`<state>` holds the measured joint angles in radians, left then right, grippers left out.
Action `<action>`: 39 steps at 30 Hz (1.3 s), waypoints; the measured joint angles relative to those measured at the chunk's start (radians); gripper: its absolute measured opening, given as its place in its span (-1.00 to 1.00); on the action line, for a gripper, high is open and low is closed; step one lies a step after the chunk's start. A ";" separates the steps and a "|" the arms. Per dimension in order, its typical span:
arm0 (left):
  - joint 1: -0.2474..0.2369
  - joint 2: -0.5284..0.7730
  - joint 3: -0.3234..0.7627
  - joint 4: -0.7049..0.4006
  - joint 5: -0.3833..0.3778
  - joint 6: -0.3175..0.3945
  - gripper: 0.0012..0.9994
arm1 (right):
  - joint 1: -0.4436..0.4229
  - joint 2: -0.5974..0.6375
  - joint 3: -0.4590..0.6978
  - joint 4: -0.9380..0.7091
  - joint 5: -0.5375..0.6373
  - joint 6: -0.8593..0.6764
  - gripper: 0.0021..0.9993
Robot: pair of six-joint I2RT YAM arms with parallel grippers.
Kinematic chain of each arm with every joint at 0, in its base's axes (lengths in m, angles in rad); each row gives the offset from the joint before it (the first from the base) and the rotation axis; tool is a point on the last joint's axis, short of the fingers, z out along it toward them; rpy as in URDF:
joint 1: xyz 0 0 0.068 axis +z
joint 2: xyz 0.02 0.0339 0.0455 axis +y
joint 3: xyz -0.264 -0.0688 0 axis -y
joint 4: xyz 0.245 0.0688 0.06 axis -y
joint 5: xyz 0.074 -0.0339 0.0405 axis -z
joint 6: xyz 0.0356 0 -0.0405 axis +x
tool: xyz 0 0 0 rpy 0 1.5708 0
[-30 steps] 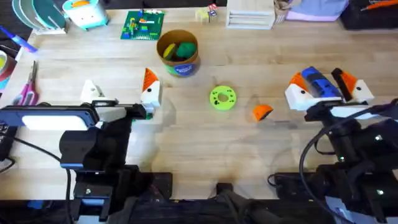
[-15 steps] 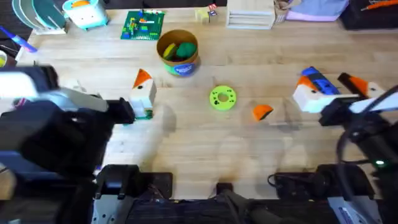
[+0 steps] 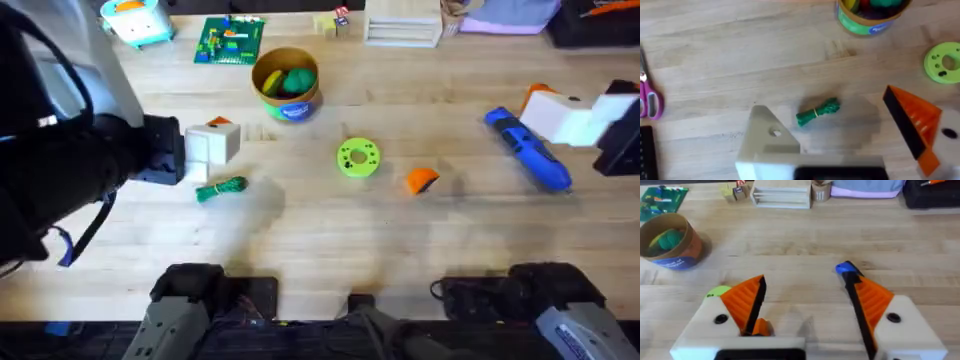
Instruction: Pick up the gripper from the table and insert it into the empty holder that is missing its gripper. Then pick up a screw, insert it into the mounting hole, and use the screwdriver to tighten it. Finally, clean up the table by picking up the vegetable and placing it into the bucket.
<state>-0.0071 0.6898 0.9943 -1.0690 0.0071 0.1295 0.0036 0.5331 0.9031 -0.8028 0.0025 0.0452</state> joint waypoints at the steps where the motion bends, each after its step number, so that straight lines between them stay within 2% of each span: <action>1: 0.000 0.009 0.000 -0.012 0.000 0.004 0.99 | 0.000 0.000 0.001 -0.006 0.000 0.000 0.98; 7: 0.000 0.068 0.000 -0.096 -0.003 0.040 0.97 | 0.000 0.000 0.002 -0.047 0.000 0.000 0.98; 8: 0.000 0.081 -0.001 -0.114 -0.002 0.050 0.81 | 0.000 0.000 0.002 -0.051 0.000 0.000 0.98; 13: 0.000 0.166 -0.006 -0.113 -0.001 0.085 -0.74 | 0.000 0.000 0.002 -0.052 0.000 0.000 0.98; 14: 0.000 0.178 -0.008 -0.101 0.000 0.092 -0.92 | 0.000 0.000 0.002 -0.052 0.000 0.000 0.98; 15: 0.000 0.186 -0.011 -0.082 0.007 0.098 -0.93 | 0.000 0.000 0.002 -0.052 0.000 0.000 0.98; 18: 0.000 0.186 -0.013 -0.011 0.052 0.087 -0.04 | 0.000 0.000 0.002 -0.052 0.000 0.000 0.99; 20: 0.000 0.182 -0.013 0.041 0.104 0.059 0.62 | 0.000 0.000 0.002 -0.052 0.000 0.000 0.98; 21: 0.000 0.180 -0.013 0.063 0.134 0.042 0.88 | 0.000 0.000 0.002 -0.052 0.000 0.000 0.99; 22: -0.001 0.179 -0.013 0.084 0.167 0.023 0.96 | 0.000 0.000 0.002 -0.052 0.000 0.000 0.99; 24: -0.010 0.180 -0.013 0.129 0.228 -0.015 0.99 | 0.000 0.000 0.002 -0.052 0.000 0.000 0.99; 27: -0.055 0.179 -0.013 0.203 0.288 -0.063 0.99 | 0.000 0.000 0.002 -0.052 0.000 0.000 0.98; 34: -0.198 0.179 -0.013 0.445 0.344 -0.104 0.99 | 0.000 0.000 0.002 -0.052 0.000 0.000 0.99; 36: -0.221 0.179 -0.013 0.479 0.351 -0.108 0.99 | 0.000 0.000 0.002 -0.052 0.000 0.000 0.98; 39: -0.226 0.179 -0.013 0.478 0.360 -0.111 0.99 | 0.000 0.000 0.002 -0.052 0.000 0.000 0.99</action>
<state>-0.2333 0.8692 0.9817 -0.5915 0.3667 0.0188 0.0036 0.5331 0.9047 -0.8547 0.0025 0.0452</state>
